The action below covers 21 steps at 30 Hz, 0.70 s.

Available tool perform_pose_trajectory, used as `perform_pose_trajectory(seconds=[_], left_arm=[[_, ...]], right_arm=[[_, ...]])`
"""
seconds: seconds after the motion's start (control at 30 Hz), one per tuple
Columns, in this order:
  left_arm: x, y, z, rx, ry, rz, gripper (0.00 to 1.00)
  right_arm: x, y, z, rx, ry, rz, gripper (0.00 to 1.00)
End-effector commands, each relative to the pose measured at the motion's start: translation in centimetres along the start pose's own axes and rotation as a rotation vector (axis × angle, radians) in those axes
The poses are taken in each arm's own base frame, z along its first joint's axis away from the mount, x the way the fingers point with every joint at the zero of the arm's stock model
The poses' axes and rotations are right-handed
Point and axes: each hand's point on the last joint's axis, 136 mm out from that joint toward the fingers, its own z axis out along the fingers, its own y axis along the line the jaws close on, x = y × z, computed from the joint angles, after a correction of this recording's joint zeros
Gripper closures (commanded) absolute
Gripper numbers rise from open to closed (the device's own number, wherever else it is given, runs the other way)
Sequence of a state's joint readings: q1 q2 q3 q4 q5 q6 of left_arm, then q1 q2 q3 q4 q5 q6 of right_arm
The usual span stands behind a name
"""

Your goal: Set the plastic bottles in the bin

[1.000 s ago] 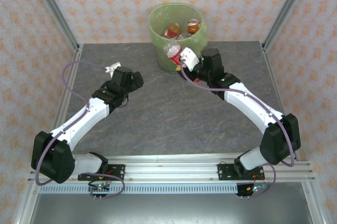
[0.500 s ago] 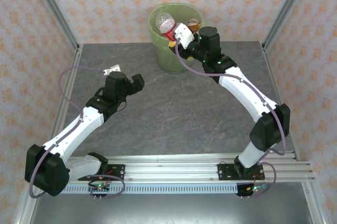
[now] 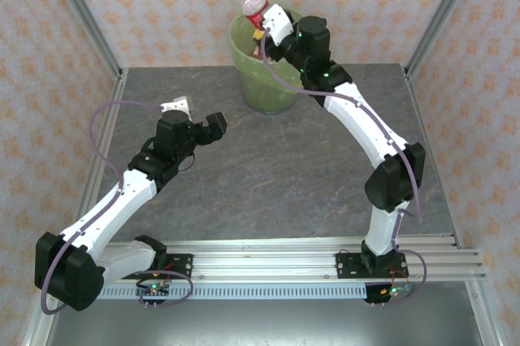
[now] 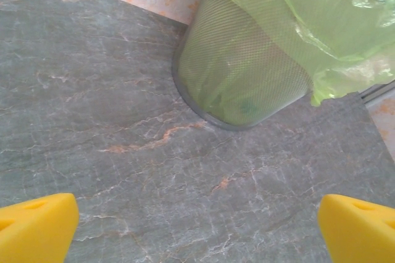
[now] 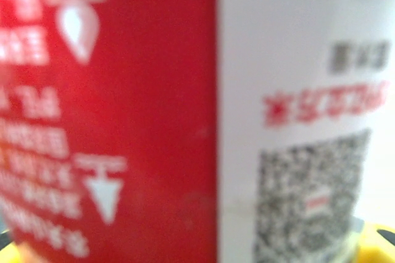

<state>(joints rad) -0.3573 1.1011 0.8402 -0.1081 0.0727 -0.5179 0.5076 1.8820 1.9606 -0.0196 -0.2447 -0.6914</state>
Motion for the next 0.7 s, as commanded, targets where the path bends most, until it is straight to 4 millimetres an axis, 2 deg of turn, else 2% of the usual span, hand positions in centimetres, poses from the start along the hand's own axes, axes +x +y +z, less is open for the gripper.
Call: perform_pose_trajectory(seconds=[0.0,0.17,0.27,0.47,0.6,0.67], left_arm=[[-0.4,-0.5,0.0,0.035,-0.015,0.026,0.00],[-0.1,-0.3,0.3,0.020,-0.005,0.031,0.00],[0.0,-0.1,0.4,0.015,-0.004,0.034,0.00],[0.0,0.2,0.6,-0.004,-0.003,0.042,0.00],[0.2,0.1,1.2,-0.002,0.011,0.047,0.00],[0.3,-0.1,1.5,0.006,0.020,0.043,0.00]], right_arm=[[0.3,-1.8,1.6,0.088,0.025,0.013,0.43],[1.6,-2.4,4.3,0.115,0.099,0.001,0.42],[2.7,-1.9,5.7,0.092,0.140,0.010,0.42],[4.7,-0.4,6.4,0.045,0.163,-0.006,0.39],[6.5,-0.8,6.9,0.098,0.200,-0.029,0.35],[7.2,-1.0,7.1,0.124,0.213,-0.029,0.30]])
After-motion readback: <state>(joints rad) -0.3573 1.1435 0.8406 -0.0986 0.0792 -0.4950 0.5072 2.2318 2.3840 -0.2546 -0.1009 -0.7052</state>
